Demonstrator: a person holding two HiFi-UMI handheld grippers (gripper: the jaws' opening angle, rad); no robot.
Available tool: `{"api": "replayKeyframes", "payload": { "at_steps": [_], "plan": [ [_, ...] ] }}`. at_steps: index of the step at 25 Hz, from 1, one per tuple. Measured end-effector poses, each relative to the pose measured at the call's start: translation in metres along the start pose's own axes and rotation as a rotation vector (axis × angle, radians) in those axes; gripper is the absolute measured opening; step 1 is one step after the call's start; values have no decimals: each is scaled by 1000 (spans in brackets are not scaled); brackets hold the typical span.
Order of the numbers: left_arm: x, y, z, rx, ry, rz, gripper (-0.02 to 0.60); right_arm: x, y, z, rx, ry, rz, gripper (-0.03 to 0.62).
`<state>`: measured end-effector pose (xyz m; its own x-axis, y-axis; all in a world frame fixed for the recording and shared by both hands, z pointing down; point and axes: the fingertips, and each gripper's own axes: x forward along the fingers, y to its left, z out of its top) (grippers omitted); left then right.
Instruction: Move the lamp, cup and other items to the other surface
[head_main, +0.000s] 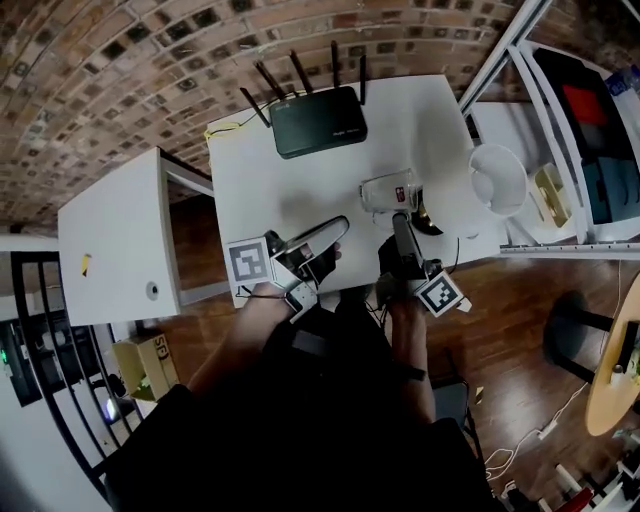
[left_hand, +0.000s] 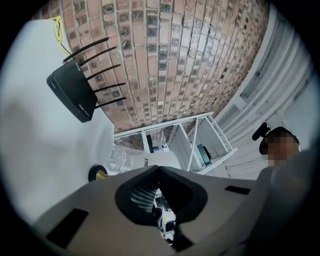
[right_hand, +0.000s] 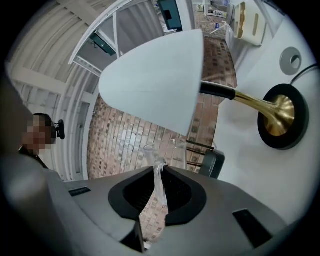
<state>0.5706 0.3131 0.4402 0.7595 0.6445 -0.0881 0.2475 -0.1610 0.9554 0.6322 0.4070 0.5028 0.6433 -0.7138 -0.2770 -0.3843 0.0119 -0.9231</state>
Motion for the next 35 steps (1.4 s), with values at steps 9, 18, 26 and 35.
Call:
{"api": "replayKeyframes", "payload": {
  "at_steps": [9, 18, 26, 35],
  "plan": [
    [-5, 6, -19, -8, -46, 76, 2, -11, -39, 0, 32, 32, -60, 58],
    [-1, 28, -16, -66, 0, 66, 0, -6, -85, 8, -42, 0, -175, 58],
    [-6, 45, 3, -108, 36, 45, 2, 2, -125, 4, -69, -58, -256, 58],
    [-20, 57, 29, -131, 46, 24, 2, 20, -169, -5, -111, -74, -407, 58]
  ]
}}
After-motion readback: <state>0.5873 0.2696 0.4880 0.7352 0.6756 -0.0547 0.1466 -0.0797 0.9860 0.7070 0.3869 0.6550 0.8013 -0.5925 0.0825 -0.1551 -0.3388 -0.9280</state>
